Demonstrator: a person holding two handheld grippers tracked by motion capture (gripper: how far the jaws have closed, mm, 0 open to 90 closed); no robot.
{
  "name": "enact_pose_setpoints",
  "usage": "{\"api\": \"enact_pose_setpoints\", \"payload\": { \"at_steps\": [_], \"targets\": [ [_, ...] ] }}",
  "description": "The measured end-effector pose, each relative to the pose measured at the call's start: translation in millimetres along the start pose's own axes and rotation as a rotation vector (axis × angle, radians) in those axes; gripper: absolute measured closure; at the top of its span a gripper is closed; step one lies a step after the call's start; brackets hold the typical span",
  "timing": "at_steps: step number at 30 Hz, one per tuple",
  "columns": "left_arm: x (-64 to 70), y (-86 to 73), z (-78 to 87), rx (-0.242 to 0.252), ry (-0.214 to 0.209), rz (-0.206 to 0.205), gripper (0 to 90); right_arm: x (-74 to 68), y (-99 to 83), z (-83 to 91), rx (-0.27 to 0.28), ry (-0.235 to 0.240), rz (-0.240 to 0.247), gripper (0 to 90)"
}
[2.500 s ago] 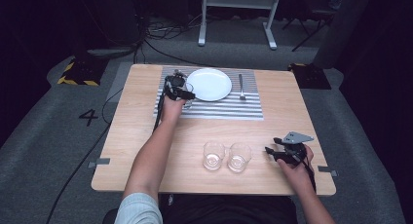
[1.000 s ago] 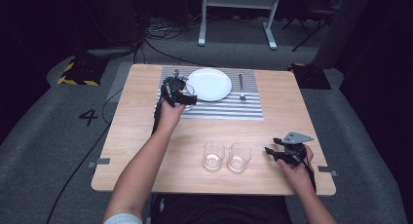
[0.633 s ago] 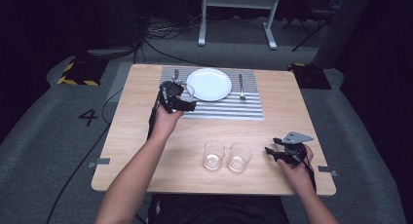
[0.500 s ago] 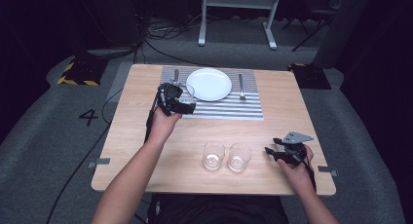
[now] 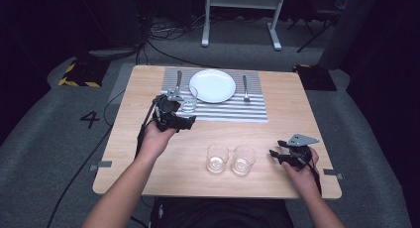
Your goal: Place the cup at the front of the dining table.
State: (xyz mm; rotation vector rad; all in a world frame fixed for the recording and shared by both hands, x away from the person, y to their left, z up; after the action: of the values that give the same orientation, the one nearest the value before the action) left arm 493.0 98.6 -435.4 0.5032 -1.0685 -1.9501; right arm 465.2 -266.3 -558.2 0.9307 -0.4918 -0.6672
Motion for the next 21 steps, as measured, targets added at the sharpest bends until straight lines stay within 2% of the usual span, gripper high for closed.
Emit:
{"api": "enact_pose_setpoints", "payload": {
  "at_steps": [3,5,10,12,16,17,18,21],
  "targets": [
    [-1.1,-7.9,3.5,-0.009,-0.012,-0.025,15.6,0.0,0.1,-0.1,0.002,-0.005,0.003,43.1],
    [-3.2,-13.0,7.2,-0.029,-0.015,-0.06,15.6,0.0,0.0,0.1,-0.001,-0.001,0.001,43.1],
    [-4.7,-21.6,15.5,-0.037,-0.012,-0.088,15.6,0.5,-0.3,0.2,-0.002,0.0,0.006,43.1],
    [-4.5,-25.4,18.3,-0.043,-0.024,-0.099,15.5,-0.2,0.2,-0.2,0.003,-0.004,-0.001,43.1],
    [-7.3,-34.2,24.7,-0.059,-0.016,-0.118,15.4,0.4,0.0,0.1,0.002,-0.003,0.016,43.1],
    [-6.8,-39.1,26.8,-0.069,-0.025,-0.119,15.5,0.2,0.0,0.1,0.002,-0.006,0.016,43.1],
    [-9.1,-40.8,28.8,-0.069,-0.023,-0.143,15.4,-0.3,0.2,0.1,0.004,-0.008,0.017,43.1],
    [-10.9,-46.1,33.0,-0.059,-0.052,-0.142,15.3,-0.4,0.3,0.1,0.004,-0.008,0.016,43.1]
  ]
}}
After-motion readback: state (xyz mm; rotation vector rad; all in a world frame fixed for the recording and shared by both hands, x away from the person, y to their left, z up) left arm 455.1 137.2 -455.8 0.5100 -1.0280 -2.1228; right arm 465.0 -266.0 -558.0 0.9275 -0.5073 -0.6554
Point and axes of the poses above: each handheld gripper's, and its own axes: z roughly backward along the jaws, y roughly out of its top, x roughly to its right, the point moved 9 cm from there along -z, roughly forward along the jaws, and after that the axes turned 8 degrees about x, right-handed, at the moved point
